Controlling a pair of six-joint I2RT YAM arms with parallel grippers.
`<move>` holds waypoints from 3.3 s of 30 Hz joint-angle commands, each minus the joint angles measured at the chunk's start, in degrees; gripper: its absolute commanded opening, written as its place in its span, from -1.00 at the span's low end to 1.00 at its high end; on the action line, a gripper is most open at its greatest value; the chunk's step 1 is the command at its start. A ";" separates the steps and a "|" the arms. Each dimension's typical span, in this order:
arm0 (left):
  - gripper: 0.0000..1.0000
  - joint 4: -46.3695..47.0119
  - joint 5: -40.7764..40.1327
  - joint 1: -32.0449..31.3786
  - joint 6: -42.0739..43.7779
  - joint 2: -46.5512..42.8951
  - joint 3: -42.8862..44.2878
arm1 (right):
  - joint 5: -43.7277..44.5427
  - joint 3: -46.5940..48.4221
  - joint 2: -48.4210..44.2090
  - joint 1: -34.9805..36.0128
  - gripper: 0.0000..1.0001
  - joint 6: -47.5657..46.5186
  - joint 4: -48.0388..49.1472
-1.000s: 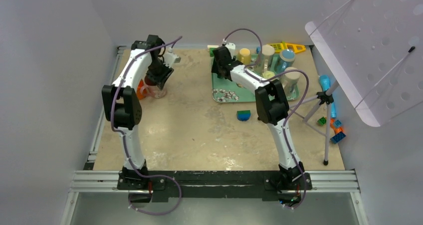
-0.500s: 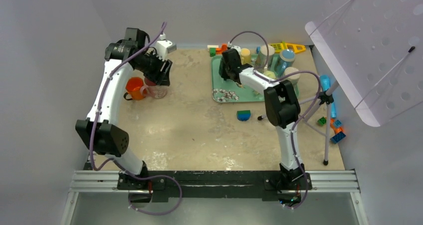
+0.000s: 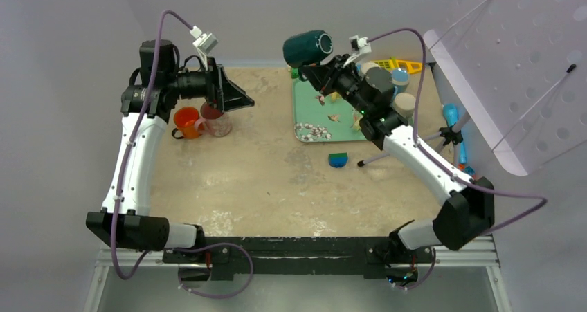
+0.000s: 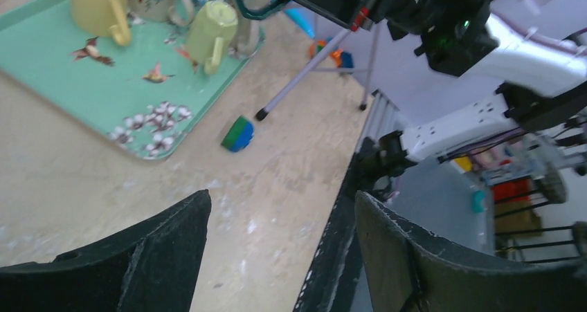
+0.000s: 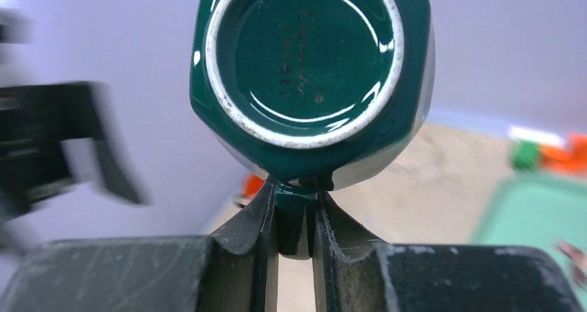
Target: Turn the mug right side up
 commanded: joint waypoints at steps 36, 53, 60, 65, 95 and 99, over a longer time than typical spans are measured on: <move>-1.00 -19.37 -50.70 -0.54 31.14 -5.30 -4.08 | 23.53 12.01 6.41 8.05 0.82 -17.00 -21.46; -1.00 -12.06 -69.77 7.11 39.84 12.89 -22.36 | 33.26 31.49 36.83 -7.77 0.63 -3.48 -30.84; -1.00 -8.09 -68.86 7.38 39.85 17.15 -23.22 | 29.27 36.27 43.14 -9.43 0.46 -2.02 -30.19; -0.59 -9.42 -66.67 7.56 39.33 18.72 -21.56 | 26.97 42.60 48.24 -10.38 0.32 -1.82 -34.47; 0.41 -13.55 -24.57 7.62 26.91 -6.30 -5.97 | -2.68 13.58 14.57 -10.78 -1.00 -1.62 -3.00; 0.63 -5.43 -8.74 7.61 12.58 -8.16 -2.83 | -10.49 5.34 4.57 -7.52 -1.00 3.80 9.24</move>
